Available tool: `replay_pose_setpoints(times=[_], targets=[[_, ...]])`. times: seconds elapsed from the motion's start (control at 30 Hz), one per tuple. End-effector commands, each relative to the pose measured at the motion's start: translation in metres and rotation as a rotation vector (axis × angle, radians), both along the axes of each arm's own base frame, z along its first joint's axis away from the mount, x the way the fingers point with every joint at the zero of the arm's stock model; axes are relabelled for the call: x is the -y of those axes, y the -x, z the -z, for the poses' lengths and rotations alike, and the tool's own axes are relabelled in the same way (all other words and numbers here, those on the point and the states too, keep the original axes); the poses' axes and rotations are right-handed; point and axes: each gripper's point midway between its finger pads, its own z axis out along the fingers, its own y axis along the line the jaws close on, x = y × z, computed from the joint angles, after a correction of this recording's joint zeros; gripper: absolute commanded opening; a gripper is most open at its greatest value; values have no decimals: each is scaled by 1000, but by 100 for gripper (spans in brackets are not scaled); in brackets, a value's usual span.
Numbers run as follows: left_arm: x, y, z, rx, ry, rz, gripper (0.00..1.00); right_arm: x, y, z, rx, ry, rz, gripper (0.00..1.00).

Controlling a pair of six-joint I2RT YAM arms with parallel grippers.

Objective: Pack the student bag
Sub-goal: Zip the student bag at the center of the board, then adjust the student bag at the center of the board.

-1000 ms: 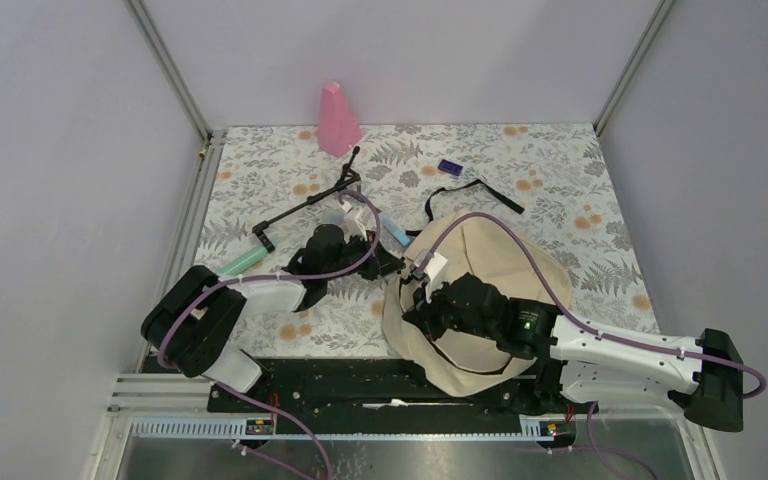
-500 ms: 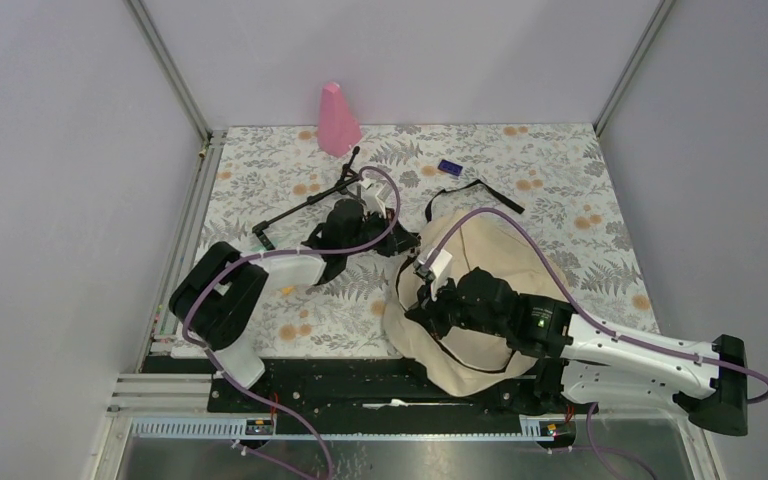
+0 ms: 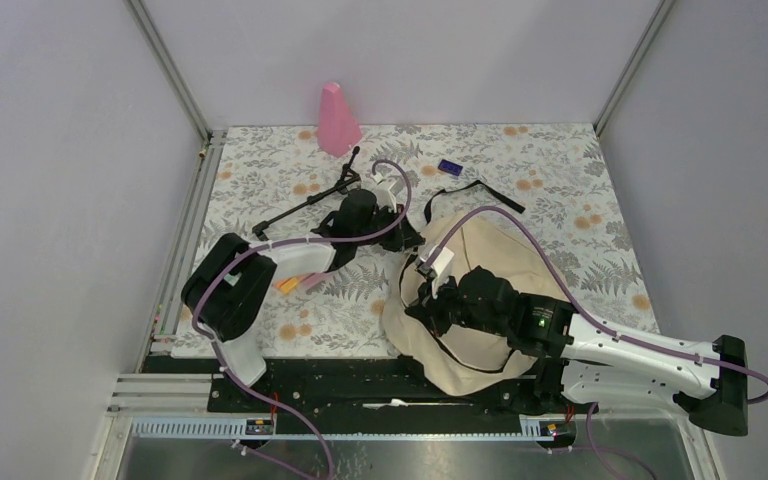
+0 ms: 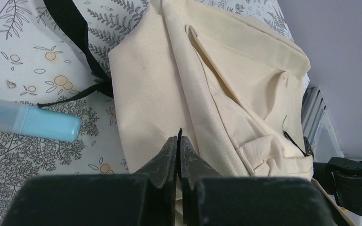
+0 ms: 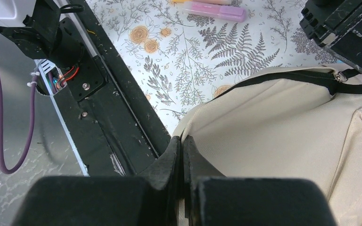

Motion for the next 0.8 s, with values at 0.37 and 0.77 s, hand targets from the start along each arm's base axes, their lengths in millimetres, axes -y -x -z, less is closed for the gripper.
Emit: replay_pose_setpoints(times=[0.37,0.77], targets=[[-15,-90,-47,239,-2,-233,0,-24,35,-116,12,-385,-152,0],[-70,-57,-143,382,-49,-328,82,3,-33,-48,4,-152,298,0]])
